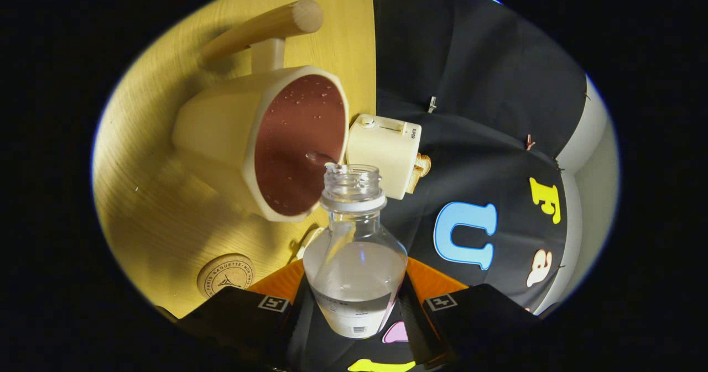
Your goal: Take the bottle from table, then pour the juice into the cup, finally place the bottle on the coaster
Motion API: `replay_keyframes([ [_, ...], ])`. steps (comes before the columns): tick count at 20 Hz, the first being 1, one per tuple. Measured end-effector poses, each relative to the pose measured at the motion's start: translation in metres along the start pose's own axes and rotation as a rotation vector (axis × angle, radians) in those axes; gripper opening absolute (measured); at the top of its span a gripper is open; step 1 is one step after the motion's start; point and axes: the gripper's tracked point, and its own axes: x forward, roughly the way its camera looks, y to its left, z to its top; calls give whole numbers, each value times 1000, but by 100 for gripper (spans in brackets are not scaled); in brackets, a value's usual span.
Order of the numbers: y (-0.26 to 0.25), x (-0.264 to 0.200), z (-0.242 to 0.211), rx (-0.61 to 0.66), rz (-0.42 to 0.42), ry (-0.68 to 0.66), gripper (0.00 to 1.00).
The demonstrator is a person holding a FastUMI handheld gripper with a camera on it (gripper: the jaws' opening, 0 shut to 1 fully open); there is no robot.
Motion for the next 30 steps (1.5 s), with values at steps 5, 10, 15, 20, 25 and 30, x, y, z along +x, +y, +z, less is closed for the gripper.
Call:
replay_keyframes([
  [5,-3,2,0,-37,3,-9,74],
  [10,-7,3,1,-82,-3,-29,74],
  [15,-8,6,0,-111,-6,-34,74],
  [20,-10,4,2,-136,-17,-42,74],
  [25,-12,4,5,-209,-37,-63,73],
  [30,-15,5,4,-242,-38,-65,74],
])
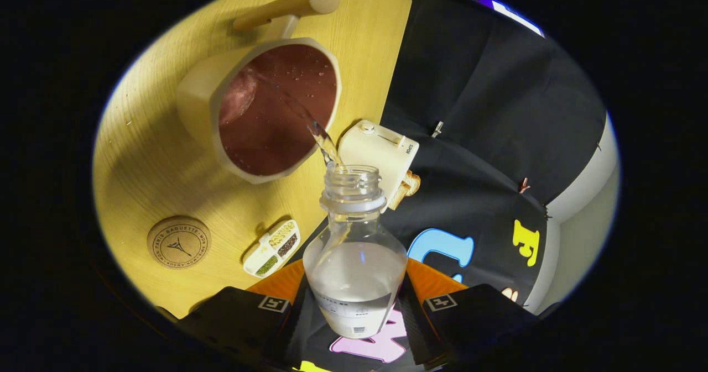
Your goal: Take the bottle from table, then pour the juice into the cup, finally place the bottle on the coaster
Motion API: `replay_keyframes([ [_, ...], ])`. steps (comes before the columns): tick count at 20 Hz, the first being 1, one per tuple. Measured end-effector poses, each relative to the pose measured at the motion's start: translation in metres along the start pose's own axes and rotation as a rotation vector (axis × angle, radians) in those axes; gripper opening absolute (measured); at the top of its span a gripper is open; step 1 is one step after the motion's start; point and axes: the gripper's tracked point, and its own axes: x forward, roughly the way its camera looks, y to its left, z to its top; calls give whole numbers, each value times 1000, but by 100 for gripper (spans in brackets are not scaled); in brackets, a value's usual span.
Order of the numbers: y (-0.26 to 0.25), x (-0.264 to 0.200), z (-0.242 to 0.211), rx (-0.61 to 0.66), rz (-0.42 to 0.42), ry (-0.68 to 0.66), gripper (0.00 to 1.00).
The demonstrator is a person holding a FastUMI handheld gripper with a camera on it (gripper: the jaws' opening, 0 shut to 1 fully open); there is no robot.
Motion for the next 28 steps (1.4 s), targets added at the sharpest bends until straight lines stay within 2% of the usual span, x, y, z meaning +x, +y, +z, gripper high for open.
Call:
replay_keyframes([
  [17,-9,4,2,-206,-2,-60,74],
  [28,-25,8,12,-268,-15,-97,74],
])
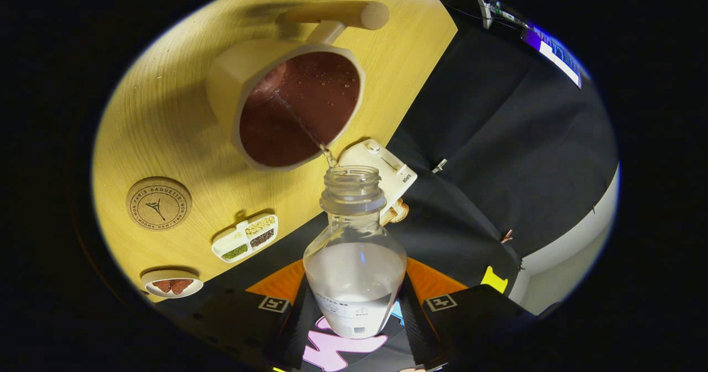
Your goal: Take the bottle from table, then pour the juice into the cup, finally place the bottle on the coaster
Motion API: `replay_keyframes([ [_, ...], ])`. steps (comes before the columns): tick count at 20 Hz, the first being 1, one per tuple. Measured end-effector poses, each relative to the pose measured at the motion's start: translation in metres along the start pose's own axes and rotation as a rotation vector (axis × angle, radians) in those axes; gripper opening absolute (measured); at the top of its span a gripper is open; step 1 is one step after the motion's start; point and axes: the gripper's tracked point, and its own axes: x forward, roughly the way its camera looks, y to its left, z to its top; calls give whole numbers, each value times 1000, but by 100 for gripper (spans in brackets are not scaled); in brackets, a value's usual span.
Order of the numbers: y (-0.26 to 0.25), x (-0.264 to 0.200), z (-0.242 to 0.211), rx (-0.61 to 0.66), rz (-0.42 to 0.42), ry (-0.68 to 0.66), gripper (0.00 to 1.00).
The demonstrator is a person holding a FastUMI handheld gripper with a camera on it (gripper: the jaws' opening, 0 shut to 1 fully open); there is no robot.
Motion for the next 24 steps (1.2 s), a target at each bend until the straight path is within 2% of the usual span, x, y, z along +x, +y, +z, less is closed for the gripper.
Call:
replay_keyframes([
  [24,-1,-3,2,15,-12,-16,74],
])
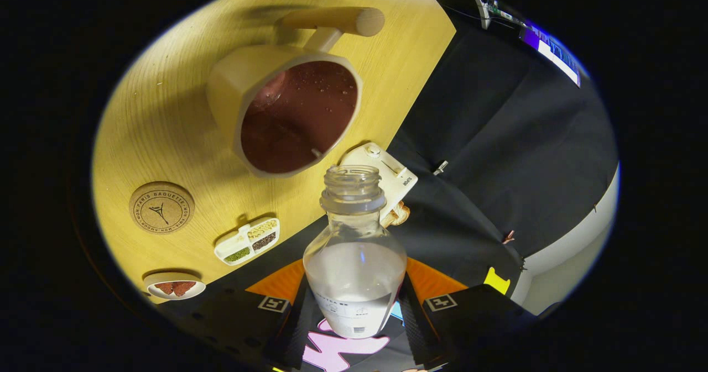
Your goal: Take the bottle from table, then pour the juice into the cup, finally place the bottle on the coaster
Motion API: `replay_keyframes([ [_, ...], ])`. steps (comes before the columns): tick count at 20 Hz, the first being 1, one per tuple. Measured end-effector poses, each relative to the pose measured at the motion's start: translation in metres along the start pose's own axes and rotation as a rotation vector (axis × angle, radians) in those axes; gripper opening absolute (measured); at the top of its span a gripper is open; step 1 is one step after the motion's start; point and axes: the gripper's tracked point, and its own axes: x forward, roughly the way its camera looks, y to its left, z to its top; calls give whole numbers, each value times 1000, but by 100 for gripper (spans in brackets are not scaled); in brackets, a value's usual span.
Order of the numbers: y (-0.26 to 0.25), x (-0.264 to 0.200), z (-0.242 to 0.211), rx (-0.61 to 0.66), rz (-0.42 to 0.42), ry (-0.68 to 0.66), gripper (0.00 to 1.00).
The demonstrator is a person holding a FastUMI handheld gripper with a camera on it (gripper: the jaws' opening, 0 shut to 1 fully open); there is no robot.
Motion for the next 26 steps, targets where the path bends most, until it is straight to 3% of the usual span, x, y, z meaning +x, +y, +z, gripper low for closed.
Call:
replay_keyframes([
  [7,-1,-3,0,0,-2,9,74],
  [17,-3,-17,1,113,-7,42,74],
  [23,9,-41,-13,460,41,176,74],
  [26,-1,-58,-21,643,15,231,74],
])
